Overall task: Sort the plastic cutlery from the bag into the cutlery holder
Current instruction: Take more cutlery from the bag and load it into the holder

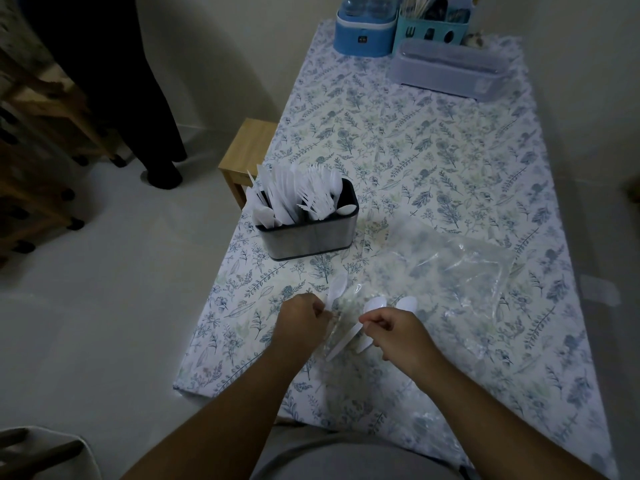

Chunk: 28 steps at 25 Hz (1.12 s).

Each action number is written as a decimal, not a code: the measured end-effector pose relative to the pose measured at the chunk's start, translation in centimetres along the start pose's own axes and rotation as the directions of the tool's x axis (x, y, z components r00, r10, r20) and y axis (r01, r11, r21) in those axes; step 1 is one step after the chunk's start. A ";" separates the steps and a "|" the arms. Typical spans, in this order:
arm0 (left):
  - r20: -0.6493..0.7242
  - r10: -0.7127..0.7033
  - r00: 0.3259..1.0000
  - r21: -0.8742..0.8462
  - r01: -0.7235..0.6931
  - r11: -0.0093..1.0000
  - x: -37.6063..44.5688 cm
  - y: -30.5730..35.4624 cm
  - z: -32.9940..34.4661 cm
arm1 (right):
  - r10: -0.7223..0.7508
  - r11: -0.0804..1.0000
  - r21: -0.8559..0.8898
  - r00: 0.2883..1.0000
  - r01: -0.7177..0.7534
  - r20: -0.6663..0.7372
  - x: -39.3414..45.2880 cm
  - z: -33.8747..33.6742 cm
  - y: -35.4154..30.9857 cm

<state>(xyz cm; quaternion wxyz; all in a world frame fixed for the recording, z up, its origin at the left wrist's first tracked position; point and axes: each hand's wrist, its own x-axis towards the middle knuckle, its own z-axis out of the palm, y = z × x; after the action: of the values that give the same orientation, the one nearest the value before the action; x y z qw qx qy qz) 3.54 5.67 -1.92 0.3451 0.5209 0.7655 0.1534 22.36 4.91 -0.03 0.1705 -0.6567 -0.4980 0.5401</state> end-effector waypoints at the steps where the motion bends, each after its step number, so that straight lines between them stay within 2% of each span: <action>1: -0.002 -0.011 1.000 -0.037 0.011 0.999 -0.1 -0.1 -0.2 | 0.015 0.999 0.037 1.000 -0.014 -0.006 0.0 0.0 -0.2; 3: 0.053 0.018 0.998 -0.145 -0.010 0.989 -0.6 0.3 -0.5 | 0.058 0.985 0.162 0.998 -0.056 -0.008 -0.1 0.2 -0.5; 6: 0.211 0.169 0.963 -0.340 -0.090 0.936 -2.0 2.2 -0.5 | 0.127 0.906 0.401 0.991 -0.134 0.043 0.1 0.4 -0.6; 8: 0.233 0.273 0.933 -0.294 -0.200 0.935 -2.5 3.5 0.0 | 0.172 0.844 0.514 0.985 -0.155 0.015 0.0 0.1 -0.3; 11: 0.236 0.319 0.918 -0.176 -0.282 0.943 -3.0 4.9 1.1 | 0.200 0.793 0.590 0.980 -0.153 -0.016 -0.8 -0.3 0.1; 16: 0.168 0.404 0.899 0.042 -0.416 0.908 -3.6 5.9 2.6 | 0.221 0.796 0.582 0.975 -0.170 -0.018 -1.5 -0.9 1.7; 19: 0.133 0.283 0.950 0.130 -0.300 0.945 -2.6 4.2 2.9 | 0.258 0.832 0.524 0.963 -0.182 -0.077 -1.8 -1.9 3.0; 22: 0.158 0.152 0.976 0.225 -0.186 0.956 -2.7 2.6 3.5 | 0.325 0.748 0.625 0.944 -0.221 -0.055 -2.1 -2.7 3.6; 23: 0.135 0.141 0.981 0.203 -0.167 0.965 -2.9 2.5 3.7 | 0.331 0.738 0.636 0.943 -0.226 -0.048 -2.2 -3.0 3.7; 25: 0.085 0.150 0.985 0.047 -0.154 0.987 -3.3 3.1 3.8 | 0.324 0.783 0.584 0.942 -0.214 -0.091 -2.2 -3.3 4.0; 28: 0.106 0.201 0.974 -0.130 -0.187 0.974 -4.0 5.6 4.5 | 0.268 0.863 0.480 0.949 -0.160 -0.165 -2.4 -3.3 4.2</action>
<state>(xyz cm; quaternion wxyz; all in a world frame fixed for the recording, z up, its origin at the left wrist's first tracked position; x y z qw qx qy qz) 11.39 3.75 -0.30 0.4036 0.5798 0.6787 0.2007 27.42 2.07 -0.79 0.3153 -0.7059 -0.2566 0.5800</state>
